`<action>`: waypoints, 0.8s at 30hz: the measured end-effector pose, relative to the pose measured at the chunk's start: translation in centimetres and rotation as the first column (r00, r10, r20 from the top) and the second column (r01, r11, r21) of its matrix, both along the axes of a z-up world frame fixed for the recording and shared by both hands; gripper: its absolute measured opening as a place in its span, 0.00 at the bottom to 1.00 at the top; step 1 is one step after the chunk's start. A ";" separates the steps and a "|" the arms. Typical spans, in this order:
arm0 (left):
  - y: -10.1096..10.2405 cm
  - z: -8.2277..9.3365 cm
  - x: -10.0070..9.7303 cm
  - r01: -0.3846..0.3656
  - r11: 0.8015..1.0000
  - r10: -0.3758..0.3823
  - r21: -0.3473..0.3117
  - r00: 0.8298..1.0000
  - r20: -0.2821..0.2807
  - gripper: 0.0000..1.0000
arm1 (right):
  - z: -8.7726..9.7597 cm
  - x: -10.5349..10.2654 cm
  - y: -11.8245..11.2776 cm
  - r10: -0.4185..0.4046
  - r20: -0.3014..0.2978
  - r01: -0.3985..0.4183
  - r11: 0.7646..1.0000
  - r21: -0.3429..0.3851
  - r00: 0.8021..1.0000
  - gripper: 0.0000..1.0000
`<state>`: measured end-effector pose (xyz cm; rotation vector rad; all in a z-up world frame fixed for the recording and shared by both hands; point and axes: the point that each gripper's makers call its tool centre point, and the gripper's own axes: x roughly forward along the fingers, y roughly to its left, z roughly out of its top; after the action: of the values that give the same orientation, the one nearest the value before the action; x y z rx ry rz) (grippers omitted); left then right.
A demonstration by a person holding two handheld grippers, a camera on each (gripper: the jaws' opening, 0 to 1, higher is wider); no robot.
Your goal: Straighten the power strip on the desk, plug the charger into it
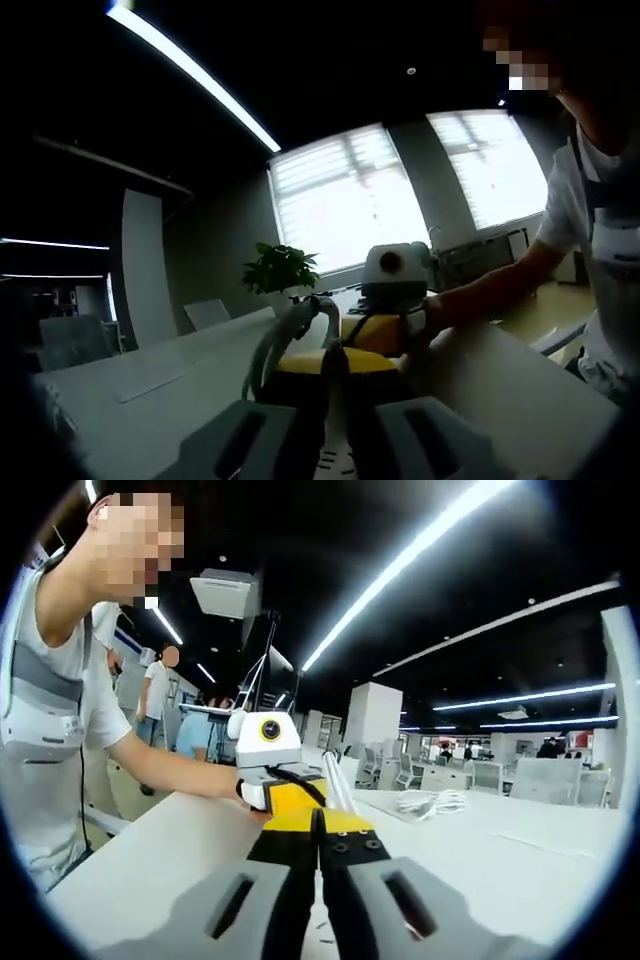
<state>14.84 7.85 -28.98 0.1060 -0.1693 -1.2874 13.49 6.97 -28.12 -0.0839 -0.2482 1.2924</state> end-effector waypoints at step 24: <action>0.4 -0.1 -0.9 0.002 1.000 -0.002 0.002 1.000 -0.006 0.03 | -0.2 0.2 -0.8 -0.024 0.029 0.024 1.000 -0.005 0.999 0.00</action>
<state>13.96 8.29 -29.13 0.1034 -0.1629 -1.2893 13.66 6.20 -28.33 -0.1096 -0.2680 1.2689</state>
